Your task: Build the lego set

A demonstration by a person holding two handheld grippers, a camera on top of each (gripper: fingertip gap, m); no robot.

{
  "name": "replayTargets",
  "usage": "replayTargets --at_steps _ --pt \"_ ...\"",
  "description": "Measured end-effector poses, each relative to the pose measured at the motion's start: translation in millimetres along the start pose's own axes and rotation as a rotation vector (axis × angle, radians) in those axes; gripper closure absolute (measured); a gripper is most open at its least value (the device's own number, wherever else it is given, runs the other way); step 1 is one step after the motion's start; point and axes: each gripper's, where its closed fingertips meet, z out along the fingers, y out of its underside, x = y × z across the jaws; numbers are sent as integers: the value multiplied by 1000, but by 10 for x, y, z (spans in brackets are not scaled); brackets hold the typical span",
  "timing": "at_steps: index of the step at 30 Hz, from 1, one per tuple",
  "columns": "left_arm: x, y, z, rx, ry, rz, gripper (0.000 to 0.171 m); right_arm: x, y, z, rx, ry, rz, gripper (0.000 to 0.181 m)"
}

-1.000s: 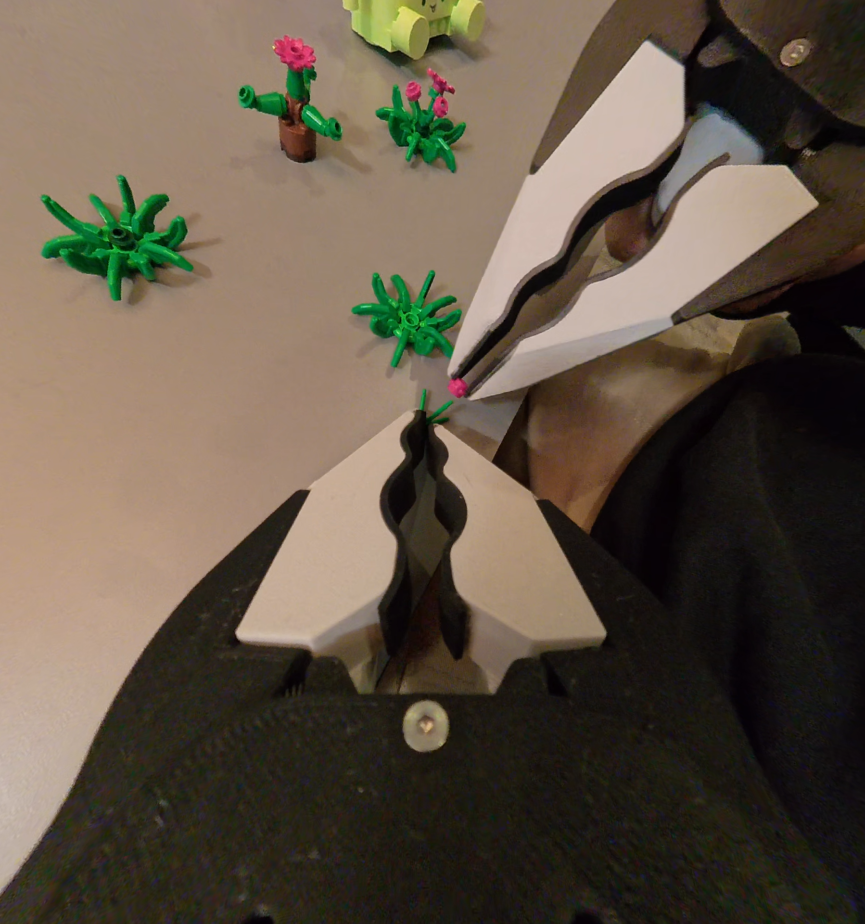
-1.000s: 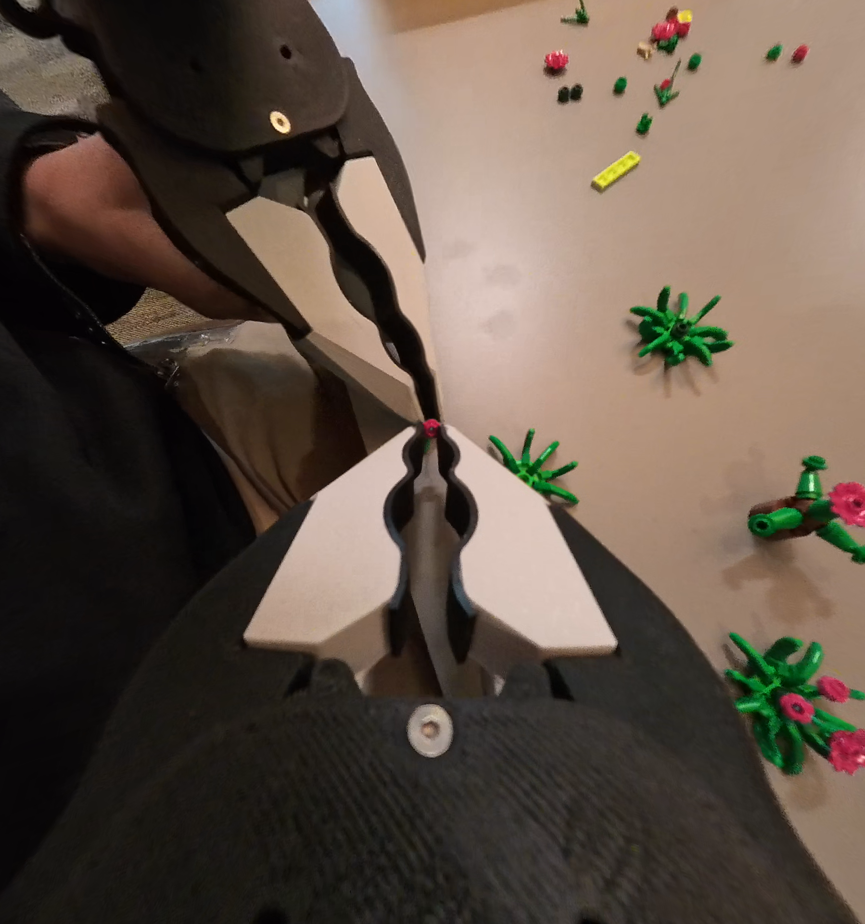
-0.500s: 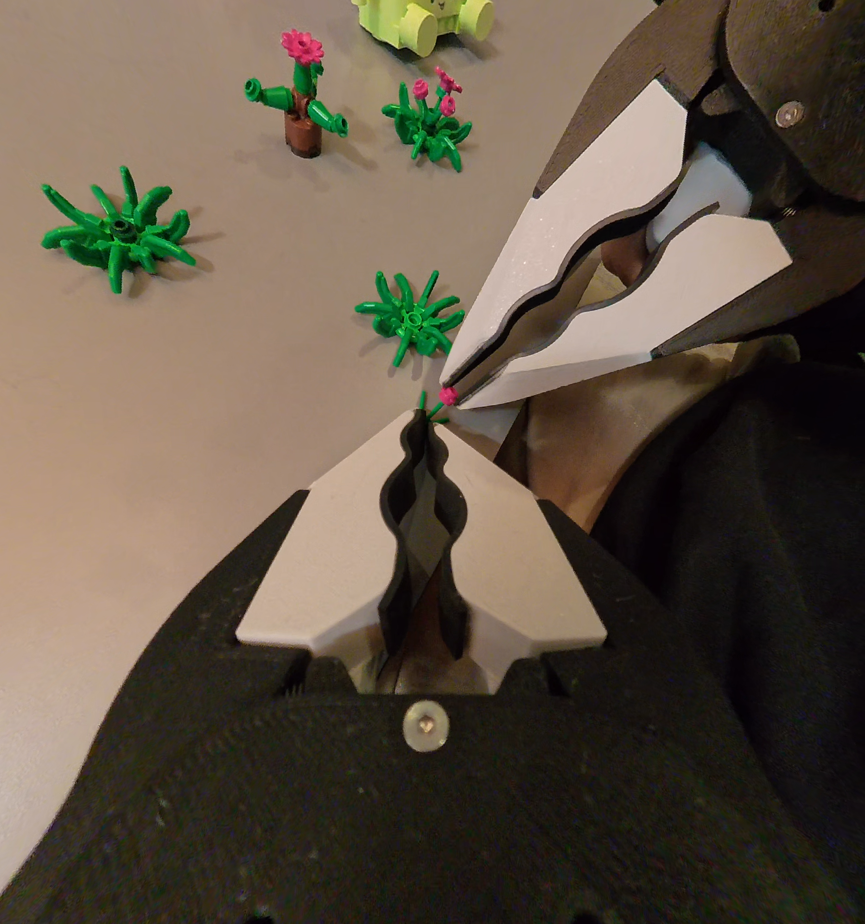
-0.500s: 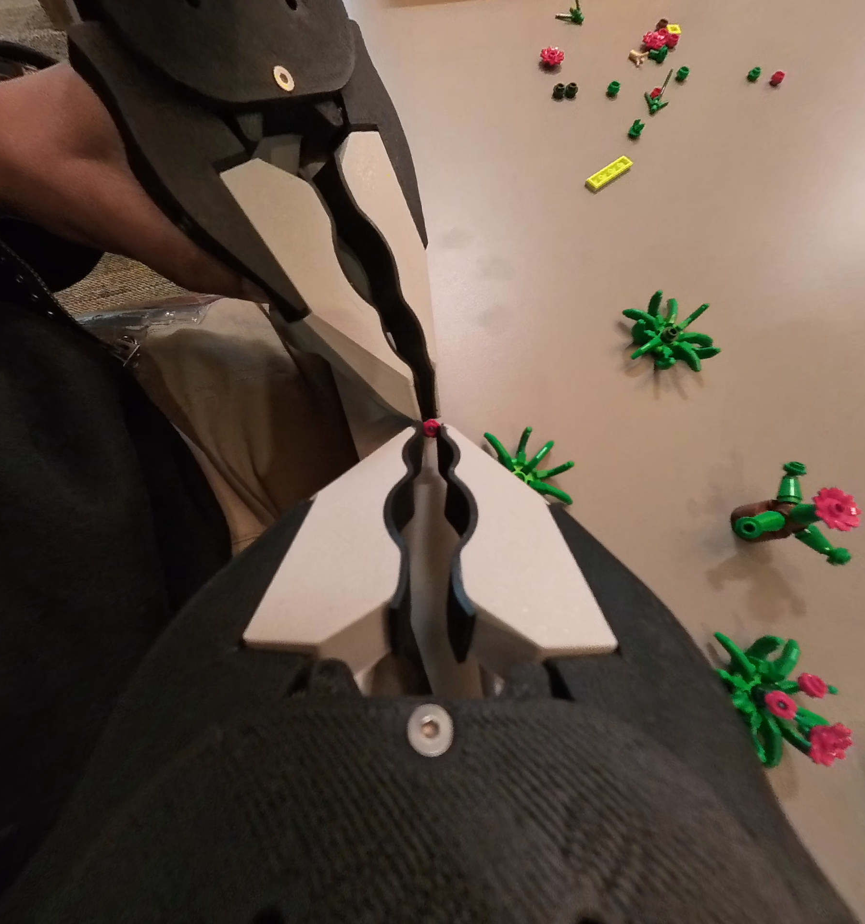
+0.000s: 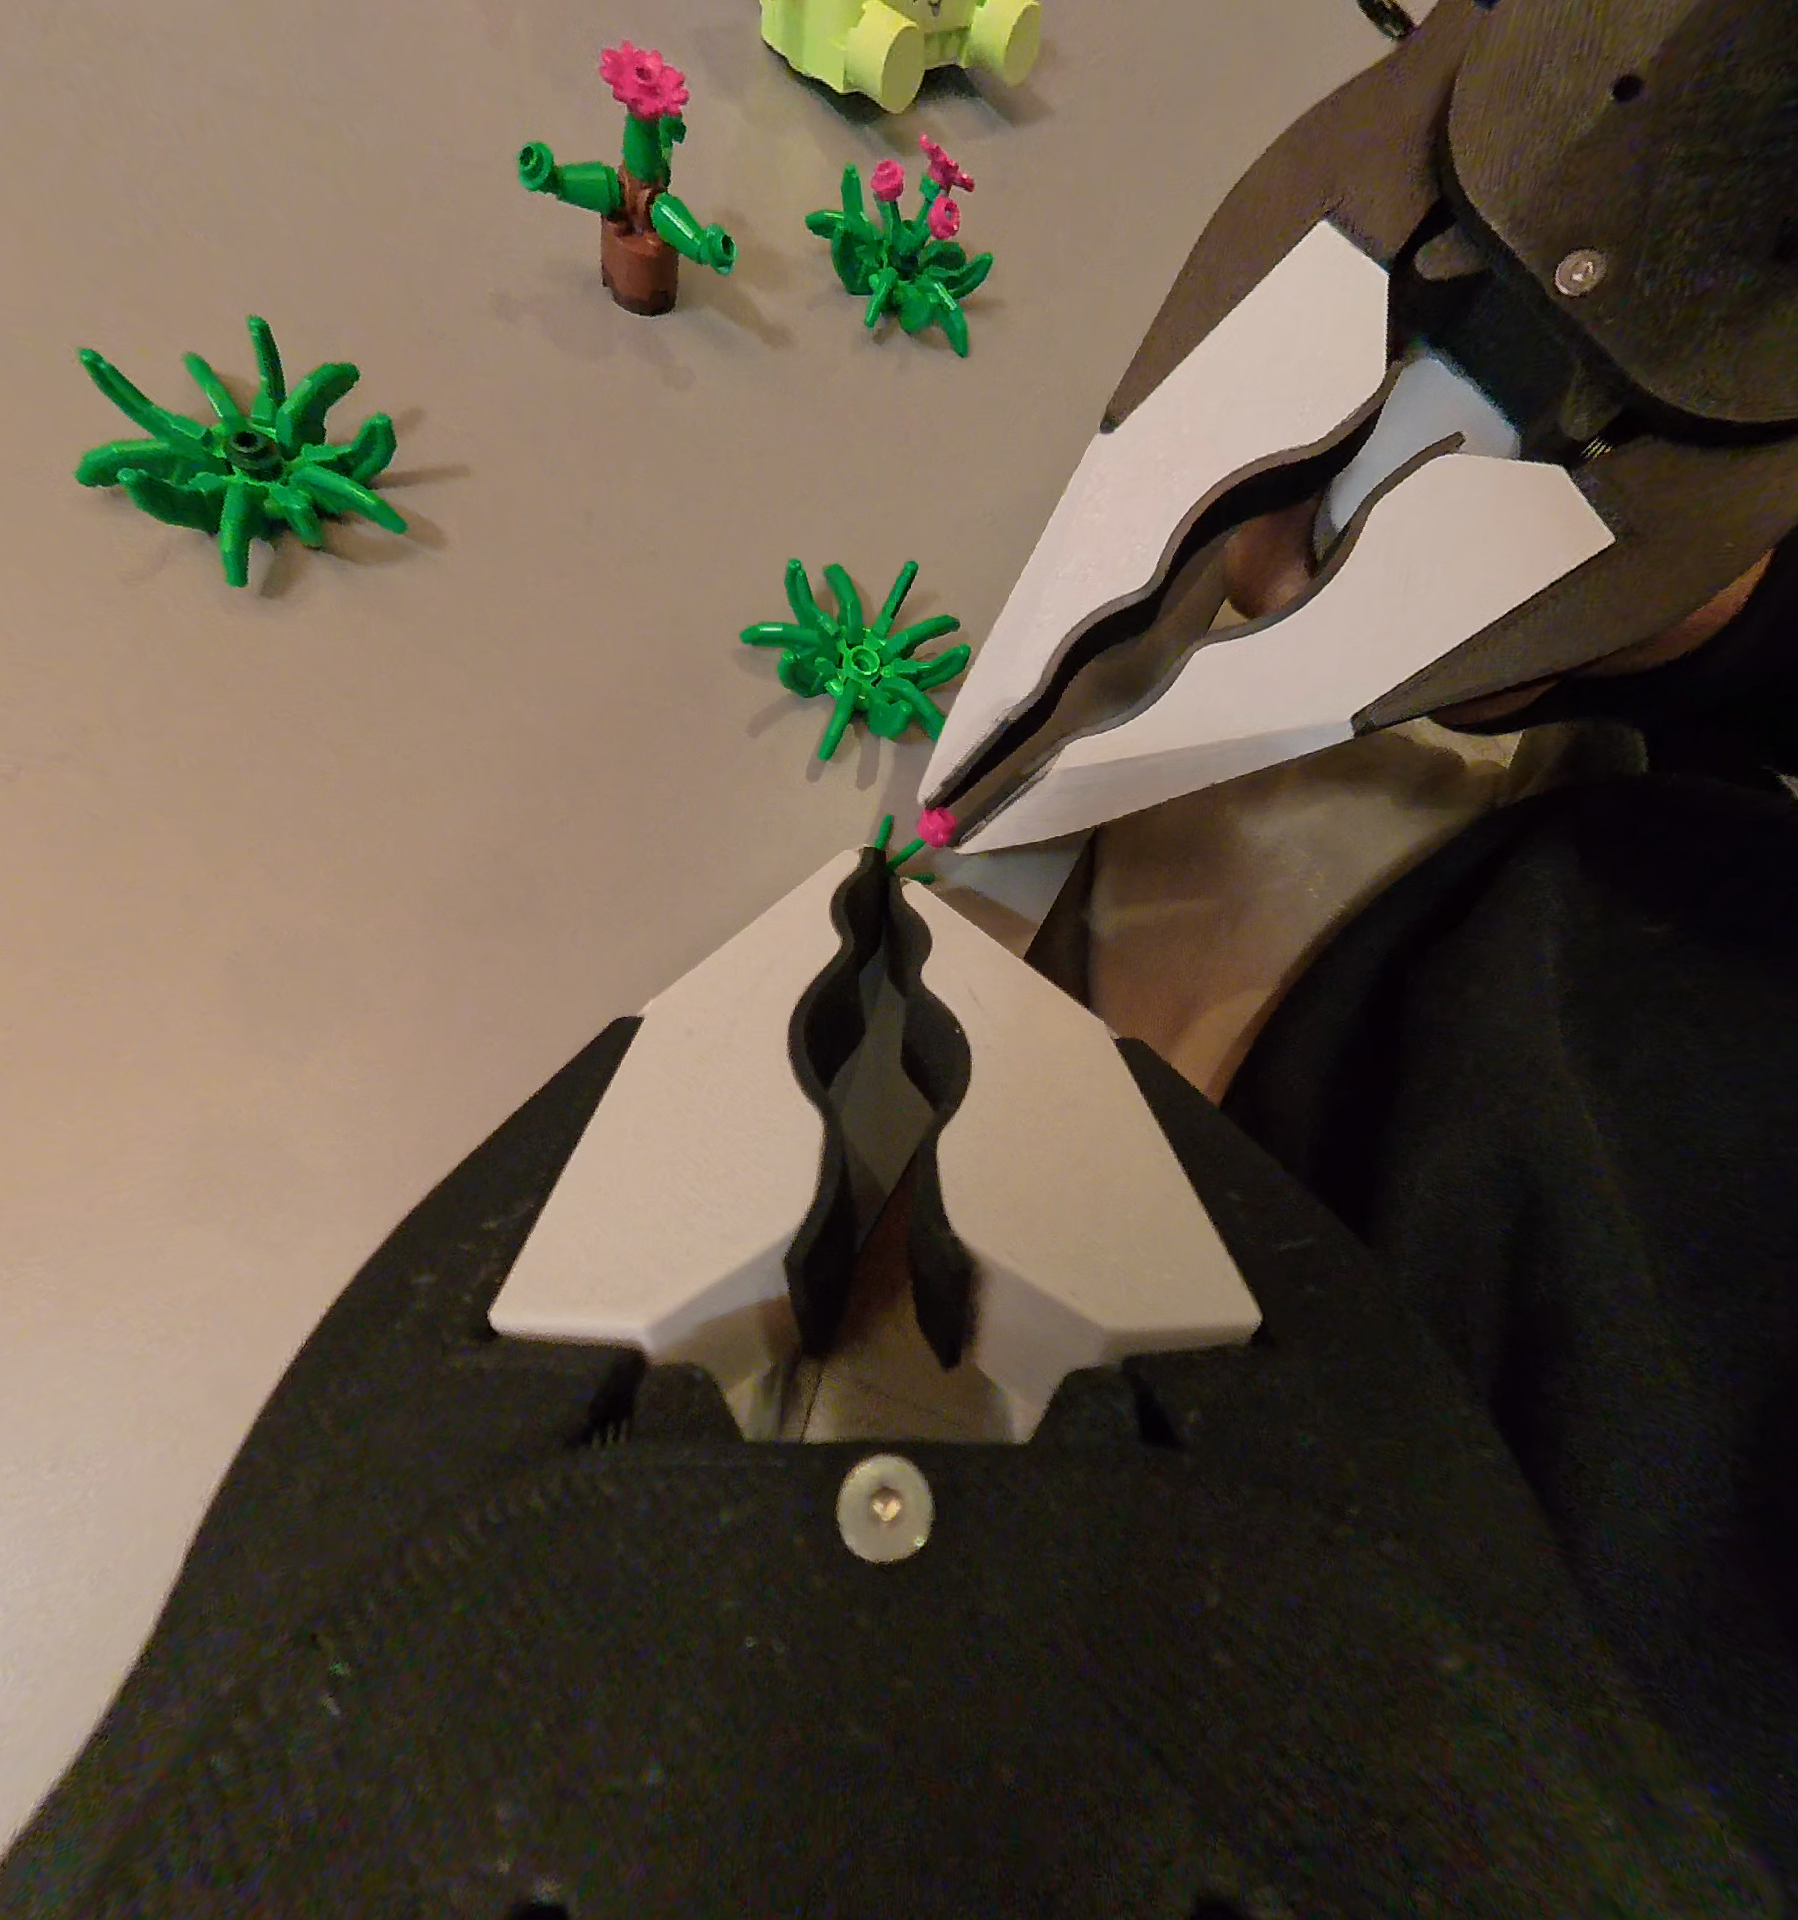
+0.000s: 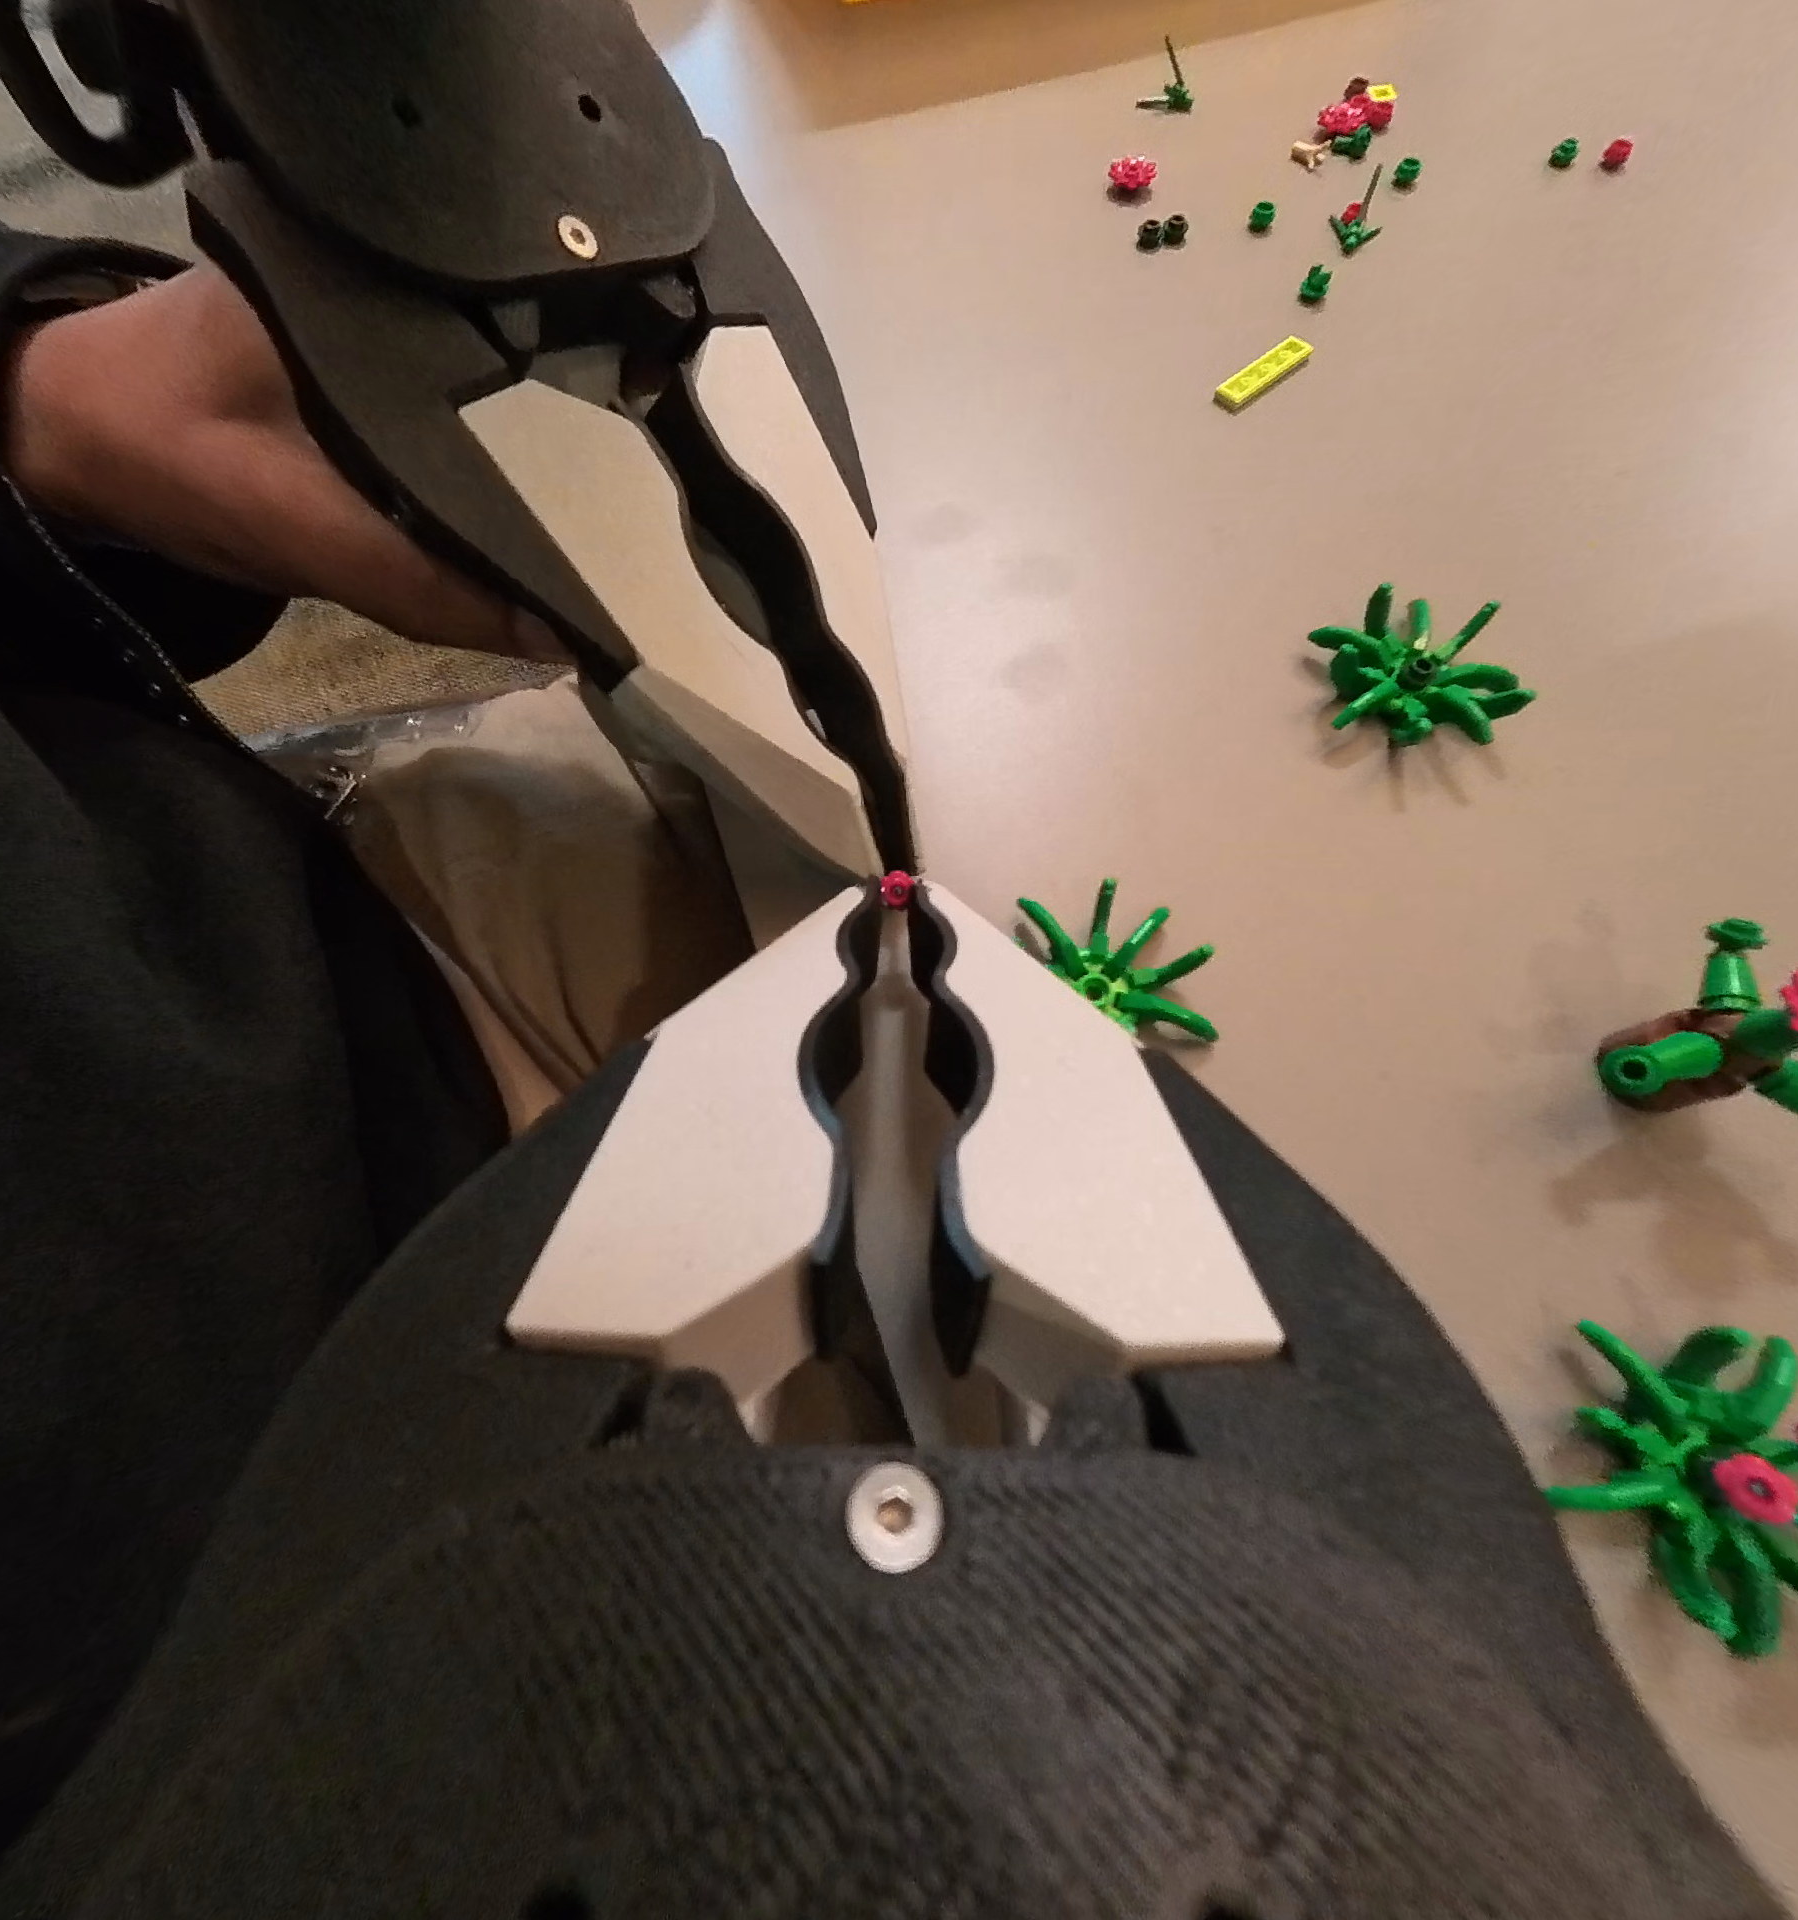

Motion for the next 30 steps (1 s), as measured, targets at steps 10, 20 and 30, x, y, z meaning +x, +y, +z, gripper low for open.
replayTargets --at_steps 10,20,30 --pt "-1 -1 5 -1 -2 -14 171 23 4 -2 44 30 -14 178" --pt "-2 -1 5 -1 -2 -20 171 24 6 0 65 15 32 178" --pt "-3 -2 6 -1 -2 -26 171 28 31 1 59 3 64 178"
